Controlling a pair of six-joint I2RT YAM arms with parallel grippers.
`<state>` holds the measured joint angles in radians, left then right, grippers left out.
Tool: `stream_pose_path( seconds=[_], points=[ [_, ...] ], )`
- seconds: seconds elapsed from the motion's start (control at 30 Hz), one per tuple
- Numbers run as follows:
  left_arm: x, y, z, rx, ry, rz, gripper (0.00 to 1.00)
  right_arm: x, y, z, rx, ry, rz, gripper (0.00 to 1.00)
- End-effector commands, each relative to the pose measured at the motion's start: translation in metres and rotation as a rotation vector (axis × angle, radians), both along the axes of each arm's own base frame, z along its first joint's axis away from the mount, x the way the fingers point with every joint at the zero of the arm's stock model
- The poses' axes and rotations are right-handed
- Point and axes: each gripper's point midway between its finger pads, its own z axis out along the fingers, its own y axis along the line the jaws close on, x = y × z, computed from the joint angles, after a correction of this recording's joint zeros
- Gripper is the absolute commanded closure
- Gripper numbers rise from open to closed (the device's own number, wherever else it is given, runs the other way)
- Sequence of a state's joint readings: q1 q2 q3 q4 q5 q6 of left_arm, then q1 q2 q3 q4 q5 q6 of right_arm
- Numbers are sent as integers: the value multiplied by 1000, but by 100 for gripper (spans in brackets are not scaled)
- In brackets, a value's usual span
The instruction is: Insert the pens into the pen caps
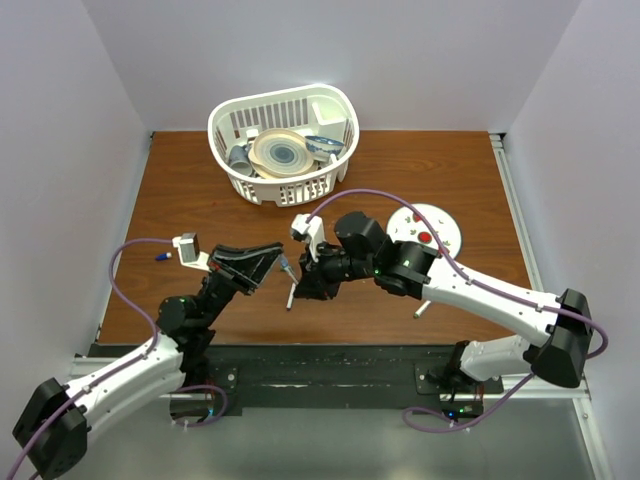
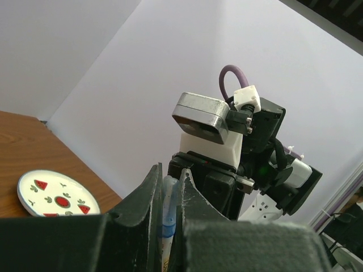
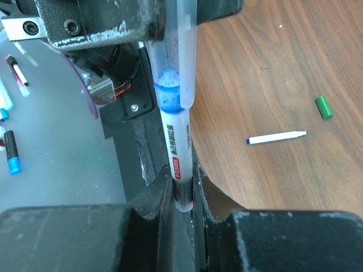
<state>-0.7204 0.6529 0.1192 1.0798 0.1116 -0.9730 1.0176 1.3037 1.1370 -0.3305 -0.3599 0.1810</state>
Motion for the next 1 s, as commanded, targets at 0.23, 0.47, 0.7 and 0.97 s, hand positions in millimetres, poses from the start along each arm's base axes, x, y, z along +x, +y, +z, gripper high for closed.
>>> stream_pose_path(
  seconds=[0.23,0.47,0.7,0.97],
  points=[
    [-101,-57,-98,348,133,-612,100,72,-5,288,813,-582,-193,100],
    [-87,-56,-80,416,107,-515,100,73,-18,278,779,-576,-228,100],
    [-56,-58,-51,428,131,-364,100,61,-21,185,659,-395,-217,100],
    [-12,-68,-35,445,203,-207,100,43,-49,80,451,-158,-298,68]
  ],
)
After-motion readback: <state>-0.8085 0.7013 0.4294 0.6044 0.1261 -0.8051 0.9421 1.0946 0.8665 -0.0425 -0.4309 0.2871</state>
